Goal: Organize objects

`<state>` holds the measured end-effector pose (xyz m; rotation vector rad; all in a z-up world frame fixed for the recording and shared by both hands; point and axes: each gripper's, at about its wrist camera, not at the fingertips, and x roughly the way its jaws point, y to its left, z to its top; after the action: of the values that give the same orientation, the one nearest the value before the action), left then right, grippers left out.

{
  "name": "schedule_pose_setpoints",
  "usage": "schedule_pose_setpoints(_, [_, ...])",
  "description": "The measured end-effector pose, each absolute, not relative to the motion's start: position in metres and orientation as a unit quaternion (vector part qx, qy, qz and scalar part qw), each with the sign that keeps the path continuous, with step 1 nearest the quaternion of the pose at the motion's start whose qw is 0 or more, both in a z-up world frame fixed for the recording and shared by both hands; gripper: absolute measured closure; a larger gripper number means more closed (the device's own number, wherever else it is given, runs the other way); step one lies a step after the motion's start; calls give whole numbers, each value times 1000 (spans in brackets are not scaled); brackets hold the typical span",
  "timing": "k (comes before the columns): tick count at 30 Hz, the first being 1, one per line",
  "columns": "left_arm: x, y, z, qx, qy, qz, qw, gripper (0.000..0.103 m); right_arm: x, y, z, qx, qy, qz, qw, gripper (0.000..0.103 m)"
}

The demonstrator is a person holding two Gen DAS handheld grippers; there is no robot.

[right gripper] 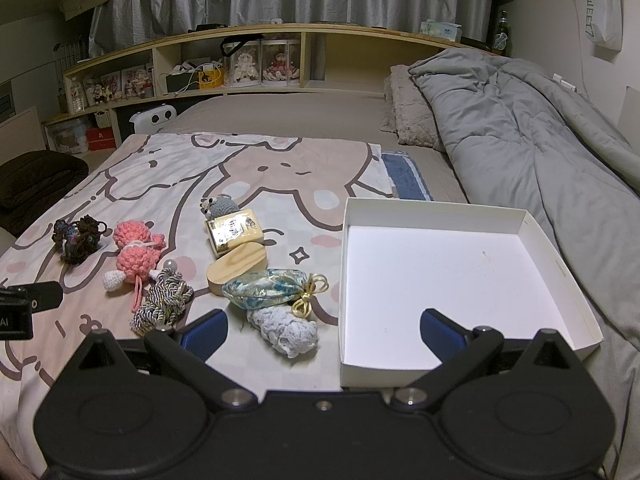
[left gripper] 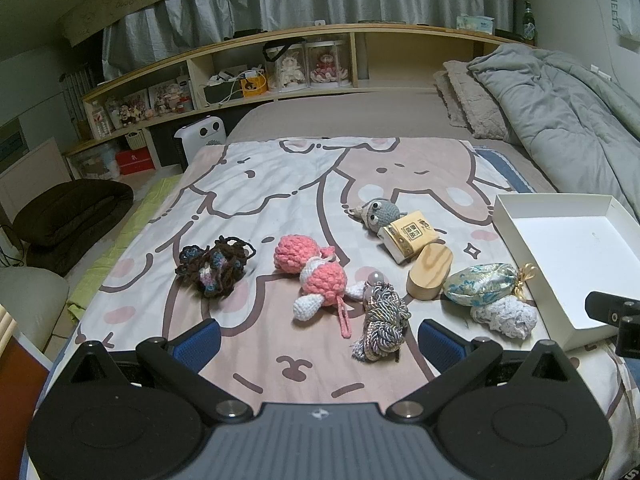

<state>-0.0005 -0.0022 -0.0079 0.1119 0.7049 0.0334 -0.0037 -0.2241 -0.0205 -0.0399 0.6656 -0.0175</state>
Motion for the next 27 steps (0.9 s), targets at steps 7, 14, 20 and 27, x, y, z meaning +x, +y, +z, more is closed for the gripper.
schedule_pose_setpoints(7, [0,-2,-7,55,345,16,937,0,-4,-224,-20,-20,327,-8,945,0])
schedule_pose_setpoints(14, [0,-2,-7,55,345,16,937,0,-4,-224,-20,-20,327,-9,945,0])
schedule_pose_setpoints(20, [0,-2,-7,54,345,16,937,0,-3,-224,-20,-20,328,-9,945,0])
schedule_pose_setpoints(27, [0,-6,-8,54,340,8,939,0,-5,-225,-24,-12,324,-12,946,0])
